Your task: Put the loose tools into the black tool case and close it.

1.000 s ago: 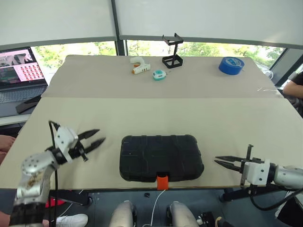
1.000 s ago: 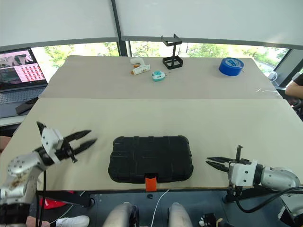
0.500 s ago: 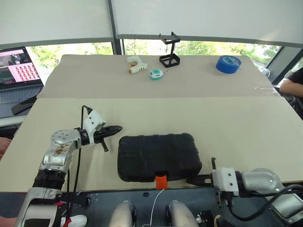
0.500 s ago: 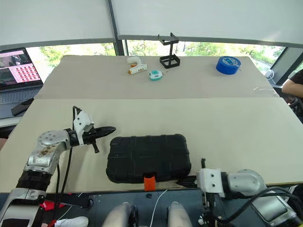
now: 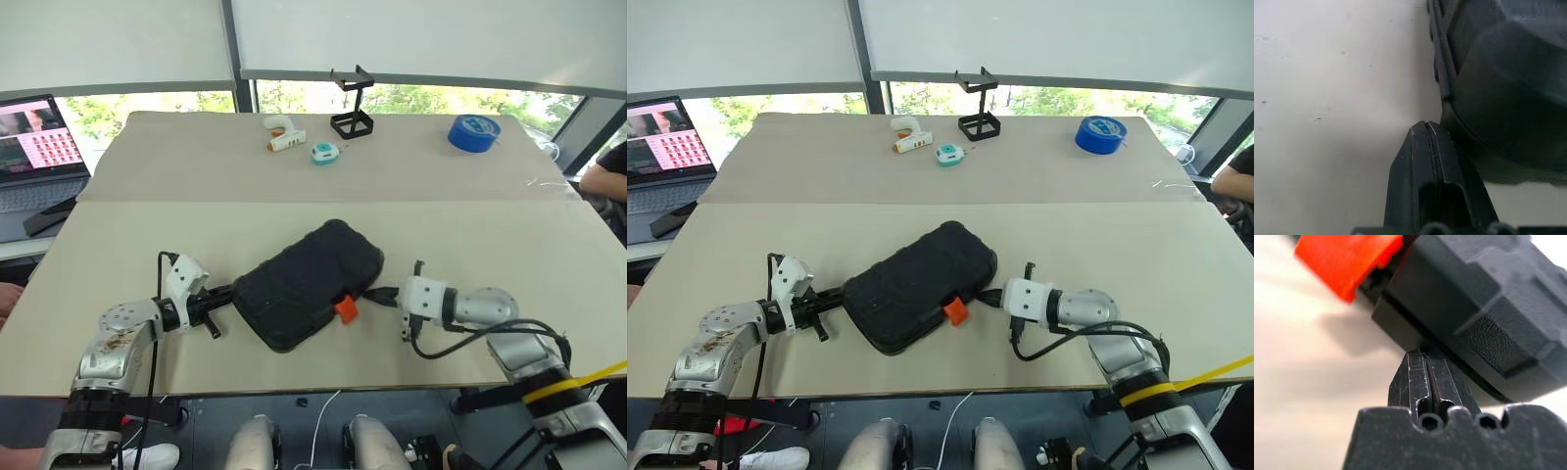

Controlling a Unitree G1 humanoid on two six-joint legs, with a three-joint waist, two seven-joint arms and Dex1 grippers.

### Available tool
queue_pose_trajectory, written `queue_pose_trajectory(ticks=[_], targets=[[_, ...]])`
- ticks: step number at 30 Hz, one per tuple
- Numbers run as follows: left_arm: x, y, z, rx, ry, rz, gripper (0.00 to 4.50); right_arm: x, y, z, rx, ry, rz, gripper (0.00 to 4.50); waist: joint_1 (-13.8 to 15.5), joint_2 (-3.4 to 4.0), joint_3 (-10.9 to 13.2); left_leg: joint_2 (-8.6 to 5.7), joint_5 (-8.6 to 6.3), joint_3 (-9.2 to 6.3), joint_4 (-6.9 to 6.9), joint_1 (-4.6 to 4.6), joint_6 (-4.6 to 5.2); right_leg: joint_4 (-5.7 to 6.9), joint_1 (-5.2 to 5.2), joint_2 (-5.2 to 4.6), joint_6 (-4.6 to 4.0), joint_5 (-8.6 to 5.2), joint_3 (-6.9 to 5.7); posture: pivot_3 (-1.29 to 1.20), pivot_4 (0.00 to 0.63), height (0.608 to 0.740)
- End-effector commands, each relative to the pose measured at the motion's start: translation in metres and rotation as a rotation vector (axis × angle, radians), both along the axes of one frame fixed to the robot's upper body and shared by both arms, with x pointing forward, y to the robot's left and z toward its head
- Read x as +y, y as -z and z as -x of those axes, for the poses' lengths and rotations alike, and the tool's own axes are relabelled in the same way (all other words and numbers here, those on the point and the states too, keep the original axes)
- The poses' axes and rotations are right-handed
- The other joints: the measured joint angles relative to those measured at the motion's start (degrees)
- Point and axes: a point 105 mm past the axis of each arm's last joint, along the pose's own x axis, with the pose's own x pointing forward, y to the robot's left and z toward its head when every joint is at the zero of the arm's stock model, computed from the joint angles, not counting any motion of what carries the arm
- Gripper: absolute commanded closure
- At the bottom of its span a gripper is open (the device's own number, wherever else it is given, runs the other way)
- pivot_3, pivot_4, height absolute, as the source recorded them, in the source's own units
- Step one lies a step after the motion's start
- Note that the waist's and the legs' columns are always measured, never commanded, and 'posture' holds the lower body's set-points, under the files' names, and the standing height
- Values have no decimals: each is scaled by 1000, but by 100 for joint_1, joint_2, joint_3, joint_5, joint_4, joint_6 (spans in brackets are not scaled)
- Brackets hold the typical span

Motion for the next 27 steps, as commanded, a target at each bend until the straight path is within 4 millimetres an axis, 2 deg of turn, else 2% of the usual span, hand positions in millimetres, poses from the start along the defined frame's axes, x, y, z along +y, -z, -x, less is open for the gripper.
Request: queue_pose_trajectory(ticks=[1, 4, 5, 6, 9, 12, 15, 18, 19, 24, 27], targets=[[-10, -25, 1, -89, 13, 87, 4445, 4, -21, -18, -88, 15, -47, 4500, -4, 1, 1, 0, 0, 1, 0, 0, 0, 0, 0, -2, 0, 0, 1, 0, 150, 740], [29, -32, -4, -115, -96, -41, 4445, -5, -23, -21, -51, 27, -42, 4500, -4, -8, 6, -1, 0, 1, 2, -2, 0, 1, 0, -4, 1, 1, 1, 0, 150, 740], [36, -34, -4, -118, -108, -68, 4445, -7, -23, -21, -40, 30, -42, 4500, -7, -11, 8, -1, 0, -1, 2, -1, 0, 1, 0, -2, 0, 1, -2, 0, 150, 740], [40, -38, -1, -117, -79, -104, 4445, -10, -21, -17, -10, 29, -43, 4500, -7, -11, 8, 2, 0, -4, 0, -1, 0, 1, 0, 2, -1, 1, -6, 0, 150, 740], [34, -54, 4, -111, 7, -105, 4445, -14, -16, -2, 90, 8, -63, 4500, 20, -10, 8, 4, 1, -4, -19, 7, -2, -3, 2, -7, -3, 0, -8, 0, 150, 740], [2, -78, 4, -122, 138, -31, 4445, -17, -8, 15, 179, -10, -53, 4500, 77, -11, 9, 0, 1, -2, -20, 1, -2, -10, 4, -17, -2, 0, -9, 0, 150, 740], [-24, -87, 3, -115, 221, 10, 4445, -17, -5, 23, 209, -13, -53, 4500, 86, -11, 9, 0, 0, -3, -2, -8, -1, -7, 4, -15, -1, 1, -12, 0, 150, 740], [-78, -83, 0, -83, 351, 8, 4445, -17, -10, 29, 212, -5, -94, 4500, 112, -11, 9, -7, 0, -4, 2, -3, 0, -5, 9, -5, 0, 1, -11, 0, 150, 740], [-88, -82, -1, -79, 369, 25, 4445, -16, -12, 30, 212, -5, -106, 4500, 124, -11, 9, -9, 0, -4, 4, -4, 0, -5, 10, -3, 0, 1, -12, 0, 150, 740], [-117, -58, -5, -43, 427, -36, 4445, -13, -11, 39, 237, -22, -109, 4500, 53, -12, 9, -7, -2, -7, 9, -9, 2, -5, 4, 11, 2, 1, -2, 0, 150, 740], [-123, -37, -11, -13, 408, -130, 4445, -13, -10, 40, 240, -17, -102, 4500, 58, -11, 9, -6, -1, -12, 6, -5, 2, -5, 7, 16, 1, 0, -4, 0, 150, 740]])
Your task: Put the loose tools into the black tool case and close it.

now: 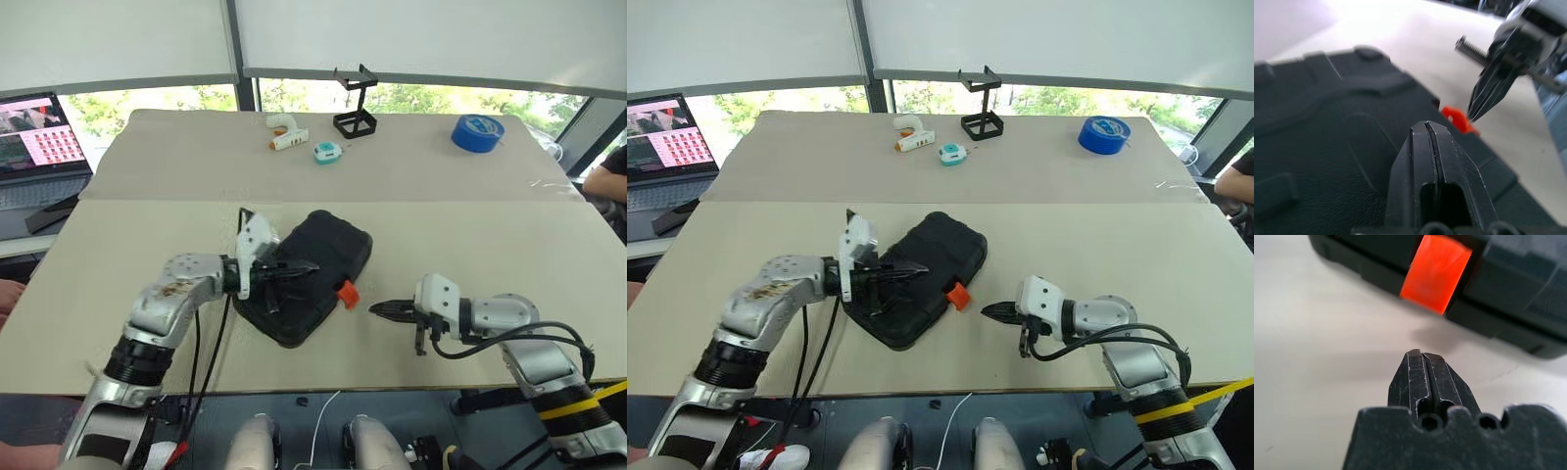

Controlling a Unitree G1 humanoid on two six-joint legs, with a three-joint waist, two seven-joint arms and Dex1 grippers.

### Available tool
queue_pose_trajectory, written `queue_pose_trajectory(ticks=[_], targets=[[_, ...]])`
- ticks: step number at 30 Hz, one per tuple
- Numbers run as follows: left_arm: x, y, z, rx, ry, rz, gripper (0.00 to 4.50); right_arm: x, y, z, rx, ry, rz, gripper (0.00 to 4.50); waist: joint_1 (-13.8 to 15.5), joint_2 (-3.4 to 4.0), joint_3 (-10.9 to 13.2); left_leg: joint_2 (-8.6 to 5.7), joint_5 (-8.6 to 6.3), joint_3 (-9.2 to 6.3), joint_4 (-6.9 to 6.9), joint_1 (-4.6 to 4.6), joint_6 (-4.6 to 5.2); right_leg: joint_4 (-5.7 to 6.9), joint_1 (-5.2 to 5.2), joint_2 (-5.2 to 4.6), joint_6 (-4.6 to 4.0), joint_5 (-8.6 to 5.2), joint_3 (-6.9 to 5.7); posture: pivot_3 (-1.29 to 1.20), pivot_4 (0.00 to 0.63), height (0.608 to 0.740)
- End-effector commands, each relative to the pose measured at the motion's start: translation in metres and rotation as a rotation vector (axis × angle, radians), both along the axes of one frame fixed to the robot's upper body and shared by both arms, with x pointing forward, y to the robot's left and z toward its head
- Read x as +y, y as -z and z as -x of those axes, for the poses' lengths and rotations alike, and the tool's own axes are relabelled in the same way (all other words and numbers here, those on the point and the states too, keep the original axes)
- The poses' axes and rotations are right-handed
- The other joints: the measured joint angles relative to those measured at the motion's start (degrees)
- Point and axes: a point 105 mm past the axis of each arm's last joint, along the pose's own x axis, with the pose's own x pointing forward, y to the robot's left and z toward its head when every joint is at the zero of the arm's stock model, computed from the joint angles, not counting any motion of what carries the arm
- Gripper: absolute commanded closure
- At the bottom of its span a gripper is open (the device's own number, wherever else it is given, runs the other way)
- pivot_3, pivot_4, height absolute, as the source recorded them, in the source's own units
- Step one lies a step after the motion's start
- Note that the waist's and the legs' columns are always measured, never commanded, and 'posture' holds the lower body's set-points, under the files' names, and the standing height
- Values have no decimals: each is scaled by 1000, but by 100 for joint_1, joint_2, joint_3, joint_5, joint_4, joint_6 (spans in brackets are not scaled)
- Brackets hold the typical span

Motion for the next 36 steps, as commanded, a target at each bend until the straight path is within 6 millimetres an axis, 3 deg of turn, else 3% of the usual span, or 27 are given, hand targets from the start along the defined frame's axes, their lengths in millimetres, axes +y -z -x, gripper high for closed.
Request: queue_pose_trajectory(ticks=[1, 10, 29, 36], targets=[[-6, 20, -4, -1, -3, -106, 4445, 2, -15, -1, -51, -5, -15, 4500, 15, 2, -1, -2, 0, 1, 1, 4, 0, 0, 4, -2, 0, 0, 1, 0, 150, 740], [-1, 46, -2, 94, -112, -148, 4445, 10, -17, -11, -74, -13, -17, 4500, 89, 19, -15, -9, 0, 0, 12, 17, 0, -1, 23, -13, 3, 1, 0, 0, 150, 740], [4, 49, -3, 111, -155, -134, 4445, 39, -19, -28, -83, -14, -127, 4500, 39, 37, -31, -5, -1, -1, 8, 26, 2, 2, 26, -9, 3, 0, 1, 0, 150, 740], [5, 52, -2, 124, -155, -142, 4445, 49, -31, -24, -61, -34, -230, 4500, -37, 39, -32, -2, -1, -4, 6, 35, 1, 4, 33, -5, 2, 1, 1, 0, 150, 740]])
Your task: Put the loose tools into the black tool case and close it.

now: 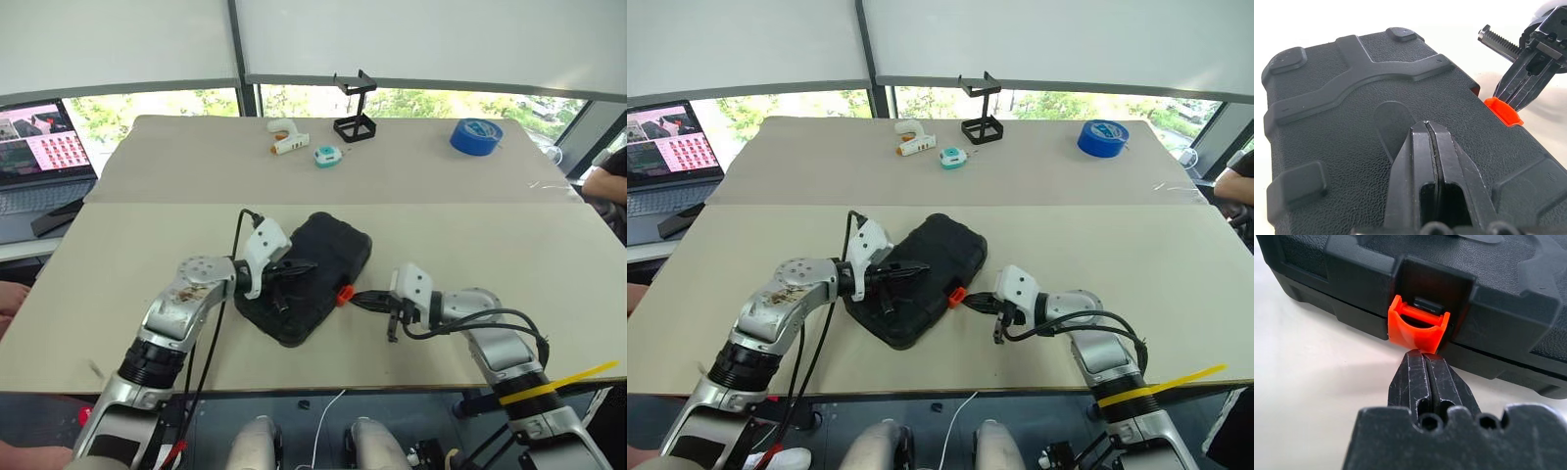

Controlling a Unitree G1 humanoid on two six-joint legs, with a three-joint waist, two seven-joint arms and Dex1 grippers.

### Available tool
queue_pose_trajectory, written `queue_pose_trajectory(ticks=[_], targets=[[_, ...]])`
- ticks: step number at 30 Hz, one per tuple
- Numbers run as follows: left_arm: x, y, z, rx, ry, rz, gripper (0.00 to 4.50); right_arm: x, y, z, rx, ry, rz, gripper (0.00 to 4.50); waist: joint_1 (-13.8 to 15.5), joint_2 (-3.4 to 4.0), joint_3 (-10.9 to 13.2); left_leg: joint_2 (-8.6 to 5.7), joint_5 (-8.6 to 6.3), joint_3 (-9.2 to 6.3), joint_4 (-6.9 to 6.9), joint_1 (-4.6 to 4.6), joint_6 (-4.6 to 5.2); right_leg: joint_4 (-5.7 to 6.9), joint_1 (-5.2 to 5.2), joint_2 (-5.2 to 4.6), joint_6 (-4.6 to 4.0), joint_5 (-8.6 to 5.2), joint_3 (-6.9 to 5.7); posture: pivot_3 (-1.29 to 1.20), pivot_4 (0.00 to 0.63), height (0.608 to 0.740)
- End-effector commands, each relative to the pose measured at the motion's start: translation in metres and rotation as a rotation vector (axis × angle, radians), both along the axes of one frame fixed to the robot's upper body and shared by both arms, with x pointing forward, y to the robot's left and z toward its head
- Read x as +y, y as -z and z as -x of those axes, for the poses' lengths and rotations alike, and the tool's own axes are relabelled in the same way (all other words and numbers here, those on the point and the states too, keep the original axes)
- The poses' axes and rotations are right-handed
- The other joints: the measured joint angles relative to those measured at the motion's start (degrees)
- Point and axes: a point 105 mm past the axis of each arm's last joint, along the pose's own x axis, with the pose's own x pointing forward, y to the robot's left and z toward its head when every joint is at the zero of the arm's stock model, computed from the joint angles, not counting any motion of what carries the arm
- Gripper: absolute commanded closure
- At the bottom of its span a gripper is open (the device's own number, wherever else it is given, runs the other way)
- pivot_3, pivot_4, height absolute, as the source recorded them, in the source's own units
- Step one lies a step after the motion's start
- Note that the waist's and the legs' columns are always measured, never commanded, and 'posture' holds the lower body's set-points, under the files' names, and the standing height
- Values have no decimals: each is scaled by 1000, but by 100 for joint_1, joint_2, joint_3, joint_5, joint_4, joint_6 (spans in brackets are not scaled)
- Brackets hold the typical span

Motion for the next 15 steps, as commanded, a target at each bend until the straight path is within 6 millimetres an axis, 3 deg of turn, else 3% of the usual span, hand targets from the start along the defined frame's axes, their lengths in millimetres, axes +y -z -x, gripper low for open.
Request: queue_pose_trajectory(ticks=[1, 7, 15], targets=[[3, 40, 8, 158, -20, -68, 4445, 15, -35, 1, -78, -48, -123, 4500, -20, 0, 0, 0, 0, -1, 0, 1, 0, 0, 0, 0, 0, 0, 0, 0, 150, 740], [3, 43, 8, 172, -21, -78, 4445, 14, -38, -5, -68, -11, -145, 4500, -31, 1, -1, 1, 0, -3, -6, 24, 0, -1, 23, 0, -2, -1, -1, 0, 150, 740], [4, 46, 9, 184, -21, -87, 4445, 16, -11, -3, 8, -7, -45, 4500, -44, 4, -12, 2, -1, -3, -19, 51, -1, -5, 47, 0, -5, -3, 1, 0, 150, 740]])
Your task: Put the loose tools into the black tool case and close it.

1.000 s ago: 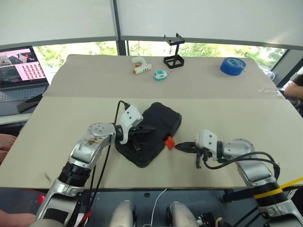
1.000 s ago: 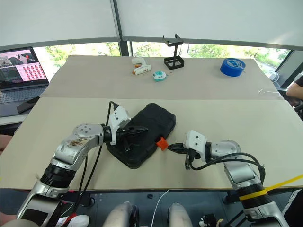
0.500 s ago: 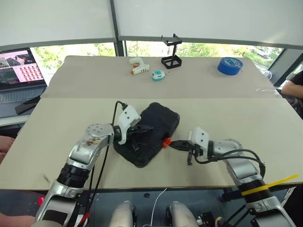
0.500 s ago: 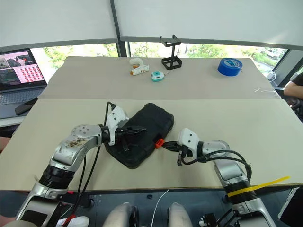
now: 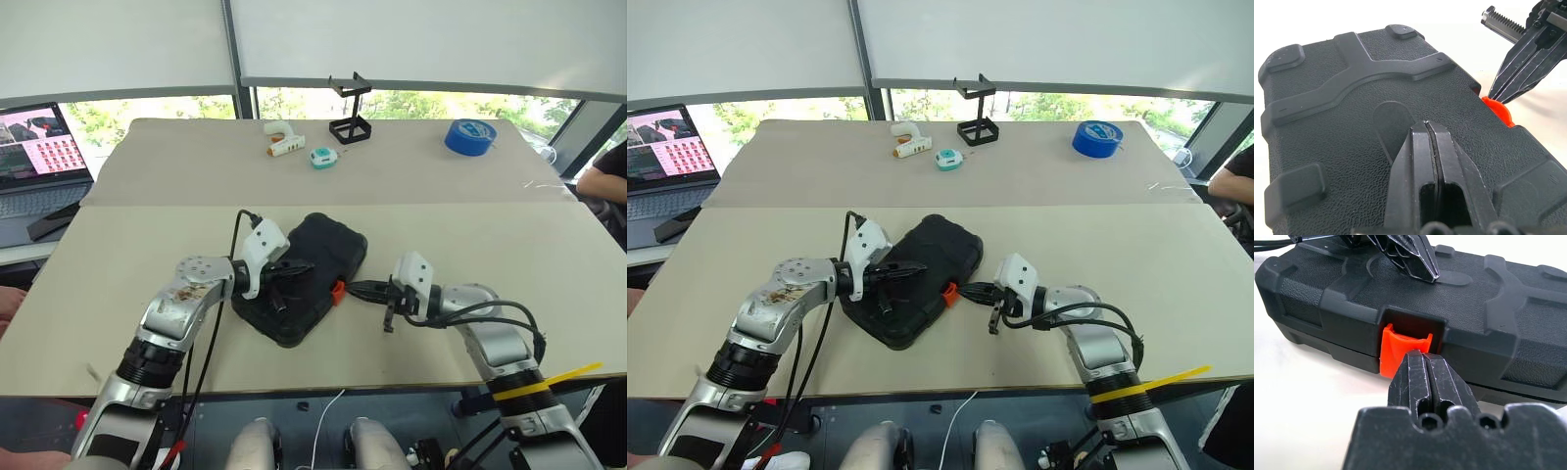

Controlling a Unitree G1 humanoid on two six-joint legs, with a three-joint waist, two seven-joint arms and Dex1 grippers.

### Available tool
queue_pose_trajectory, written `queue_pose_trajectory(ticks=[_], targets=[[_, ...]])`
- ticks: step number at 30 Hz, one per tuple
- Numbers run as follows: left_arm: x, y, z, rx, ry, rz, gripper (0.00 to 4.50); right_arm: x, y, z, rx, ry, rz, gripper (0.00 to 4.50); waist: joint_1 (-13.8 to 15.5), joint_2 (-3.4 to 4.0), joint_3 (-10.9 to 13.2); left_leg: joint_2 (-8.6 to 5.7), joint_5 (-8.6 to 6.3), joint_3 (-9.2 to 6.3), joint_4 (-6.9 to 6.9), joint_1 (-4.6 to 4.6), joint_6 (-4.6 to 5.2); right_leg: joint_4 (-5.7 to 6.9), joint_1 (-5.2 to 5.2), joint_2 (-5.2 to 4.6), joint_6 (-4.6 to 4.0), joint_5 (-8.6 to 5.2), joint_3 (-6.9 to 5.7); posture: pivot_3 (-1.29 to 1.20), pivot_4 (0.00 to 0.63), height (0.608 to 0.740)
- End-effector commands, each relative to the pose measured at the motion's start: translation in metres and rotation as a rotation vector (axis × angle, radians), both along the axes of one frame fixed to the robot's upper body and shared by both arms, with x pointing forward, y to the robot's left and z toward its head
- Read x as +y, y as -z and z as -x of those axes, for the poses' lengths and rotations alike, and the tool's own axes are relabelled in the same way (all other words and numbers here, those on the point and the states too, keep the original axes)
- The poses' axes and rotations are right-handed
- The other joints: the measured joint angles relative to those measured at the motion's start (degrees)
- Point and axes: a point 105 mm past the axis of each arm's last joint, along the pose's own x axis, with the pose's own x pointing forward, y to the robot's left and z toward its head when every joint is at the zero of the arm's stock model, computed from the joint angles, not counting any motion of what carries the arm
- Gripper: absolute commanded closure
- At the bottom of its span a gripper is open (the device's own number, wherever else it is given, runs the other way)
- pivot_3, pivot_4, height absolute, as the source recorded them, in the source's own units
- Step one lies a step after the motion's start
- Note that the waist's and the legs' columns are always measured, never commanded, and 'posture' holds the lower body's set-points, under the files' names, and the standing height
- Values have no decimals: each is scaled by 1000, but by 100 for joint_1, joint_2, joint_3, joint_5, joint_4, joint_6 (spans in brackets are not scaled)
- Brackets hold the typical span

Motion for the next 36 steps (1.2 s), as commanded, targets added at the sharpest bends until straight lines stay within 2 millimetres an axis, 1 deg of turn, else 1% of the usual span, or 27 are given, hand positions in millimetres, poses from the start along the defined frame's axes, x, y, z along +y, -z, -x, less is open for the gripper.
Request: queue_pose_trajectory(ticks=[1, 7, 18, 24, 27, 29, 32, 36], targets=[[0, 42, 11, 166, -6, -66, 4445, 10, 5, 2, 23, -29, 53, 4500, -1, -3, -8, -1, 0, 2, -10, 16, 0, -3, 11, -1, -1, -1, 3, 0, 150, 740], [1, 43, 12, 171, -5, -64, 4445, 9, 7, 7, 63, -44, 81, 4500, 13, 0, -13, -2, 0, 5, -25, 23, -1, -7, 11, -4, -8, -5, 7, 0, 150, 740], [1, 48, 16, 208, 10, -91, 4445, 24, -1, -2, 10, -54, 35, 4500, 11, -1, -13, -3, 0, 6, -29, 22, -2, -13, 10, -5, -8, -5, 7, 0, 150, 740], [1, 54, 25, 230, 24, -106, 4445, 34, -6, -3, 1, -79, 19, 4500, -12, -1, -12, -1, 0, 6, -32, 20, -2, -15, 7, -4, -8, -5, 7, 0, 150, 740], [5, 57, 30, 242, 20, -110, 4445, 36, -9, -3, -7, -92, 15, 4500, -36, -1, -13, 1, 0, 10, -43, 24, -2, -15, 4, -3, -9, -6, 14, 0, 150, 740], [7, 59, 33, 245, 13, -112, 4445, 35, -10, -2, -2, -91, 17, 4500, -55, 0, -13, 2, 0, 12, -50, 25, -3, -15, 0, -1, -11, -7, 19, 0, 150, 740], [7, 60, 34, 245, 7, -111, 4445, 21, -4, 4, 32, -96, 75, 4500, -56, 0, -12, 2, 0, 12, -60, 30, -3, -17, 0, -2, -14, -8, 21, 0, 150, 740], [6, 59, 33, 242, 4, -108, 4445, 9, -1, 8, 43, -91, 115, 4500, -45, 1, -13, 2, 0, 13, -66, 29, -3, -29, 2, -4, -13, -9, 20, 0, 150, 740]])
